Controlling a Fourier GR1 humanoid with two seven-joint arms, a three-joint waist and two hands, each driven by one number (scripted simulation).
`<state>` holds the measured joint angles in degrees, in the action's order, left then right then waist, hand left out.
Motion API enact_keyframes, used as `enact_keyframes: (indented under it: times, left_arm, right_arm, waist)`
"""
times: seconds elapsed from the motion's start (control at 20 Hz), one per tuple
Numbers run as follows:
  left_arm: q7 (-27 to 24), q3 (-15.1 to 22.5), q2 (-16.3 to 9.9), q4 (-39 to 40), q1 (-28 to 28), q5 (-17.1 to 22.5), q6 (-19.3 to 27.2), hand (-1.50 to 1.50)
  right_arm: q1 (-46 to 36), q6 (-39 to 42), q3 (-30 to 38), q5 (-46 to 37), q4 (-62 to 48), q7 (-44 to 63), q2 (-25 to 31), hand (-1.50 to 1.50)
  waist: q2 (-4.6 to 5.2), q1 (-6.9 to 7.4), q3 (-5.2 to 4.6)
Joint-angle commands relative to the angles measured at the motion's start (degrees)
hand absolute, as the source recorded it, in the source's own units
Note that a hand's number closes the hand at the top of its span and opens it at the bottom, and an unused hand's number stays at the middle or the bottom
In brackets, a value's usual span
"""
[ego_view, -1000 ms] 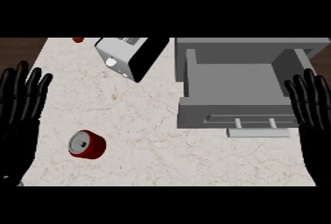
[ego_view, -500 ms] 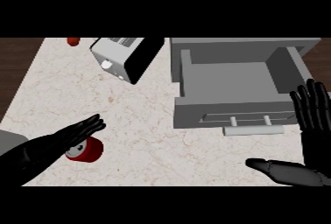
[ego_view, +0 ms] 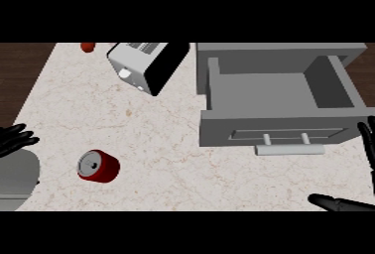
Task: Pick up the can, place it into the drawer and close the drawer
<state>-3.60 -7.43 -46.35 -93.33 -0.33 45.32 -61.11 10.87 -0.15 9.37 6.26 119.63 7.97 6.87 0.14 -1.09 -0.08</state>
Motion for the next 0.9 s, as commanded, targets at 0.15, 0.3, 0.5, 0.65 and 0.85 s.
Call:
enact_keyframes:
  times: [0.15,0.3,0.5,0.65,0.85]
  left_arm:
    - [-0.58,-1.48,-4.11,10.31,-3.53,5.12,-13.79,-1.50]
    - [1.11,-0.99,-8.89,15.57,-5.16,11.55,-13.29,-1.50]
    - [4.42,4.44,-8.63,15.68,-4.44,14.18,-11.21,-1.50]
    - [7.12,9.65,-10.75,14.57,-6.04,20.87,-6.69,-1.50]
    - [9.10,11.24,-15.72,11.78,-4.07,27.62,-5.25,-1.50]
  right_arm:
    - [3.28,4.70,4.74,4.86,-0.18,-2.07,2.22,-1.50]
    - [5.79,5.04,4.49,5.84,3.22,-0.51,1.68,-1.50]
    - [7.01,7.49,7.53,8.48,0.98,-3.30,2.39,-1.50]
    - [7.76,10.06,8.74,10.24,0.26,-4.71,3.40,-1.50]
    - [10.77,12.13,13.51,15.18,2.53,-3.32,5.38,-1.50]
  waist:
    - [-0.06,0.41,0.06]
    - [0.03,-0.30,0.05]
    - [0.12,-0.51,0.07]
    - [0.19,-0.96,0.11]
    - [0.00,-0.85,0.14]
